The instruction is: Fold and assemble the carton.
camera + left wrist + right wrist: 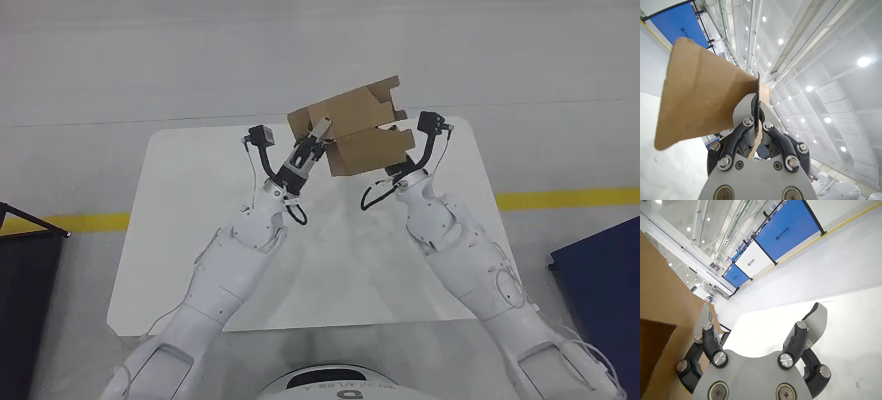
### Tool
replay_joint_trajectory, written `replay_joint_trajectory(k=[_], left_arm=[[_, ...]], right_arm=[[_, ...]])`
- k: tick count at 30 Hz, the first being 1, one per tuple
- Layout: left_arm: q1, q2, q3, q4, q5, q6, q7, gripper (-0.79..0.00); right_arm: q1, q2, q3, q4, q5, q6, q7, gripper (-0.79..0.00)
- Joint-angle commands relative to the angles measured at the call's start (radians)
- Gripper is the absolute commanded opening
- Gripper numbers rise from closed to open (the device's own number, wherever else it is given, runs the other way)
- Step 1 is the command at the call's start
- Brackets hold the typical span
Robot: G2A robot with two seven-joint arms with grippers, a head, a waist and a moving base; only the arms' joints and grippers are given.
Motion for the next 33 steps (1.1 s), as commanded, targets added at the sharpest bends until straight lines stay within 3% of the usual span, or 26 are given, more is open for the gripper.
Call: replay_joint_trajectory(k=[1,6,10,12,17,21,33], left_arm=[[0.002,0.000,-0.014,-0.008,0.007,-0.013,0.018,-0.785],[-0.005,0.000,-0.069,-0.028,0.047,-0.047,0.122,-0.785],[-0.030,-0.004,-0.076,-0.011,0.224,-0.043,0.215,-0.785],[-0.036,-0.010,-0.062,-0.002,0.274,-0.042,0.249,-0.785],[-0.039,-0.027,-0.028,0.018,0.241,-0.051,0.276,-0.785],[-0.040,-0.036,-0.013,0.030,0.217,-0.047,0.278,-0.785],[-0.049,-0.057,0.038,0.086,0.283,-0.048,0.243,-0.785]], right_arm=[[-0.007,-0.001,0.011,0.005,0.002,0.007,-0.007,0.000],[-0.045,0.006,0.055,-0.007,-0.029,-0.024,0.003,0.000],[-0.071,0.016,0.066,-0.035,-0.108,-0.053,0.081,0.000],[-0.082,0.018,0.058,-0.066,-0.129,-0.114,0.116,0.000],[-0.121,0.004,0.082,-0.035,0.182,-0.392,0.025,0.000],[-0.104,-0.020,0.043,0.039,0.330,-0.519,-0.013,0.000],[0.000,-0.081,-0.048,0.144,0.444,-0.575,-0.028,0.000]])
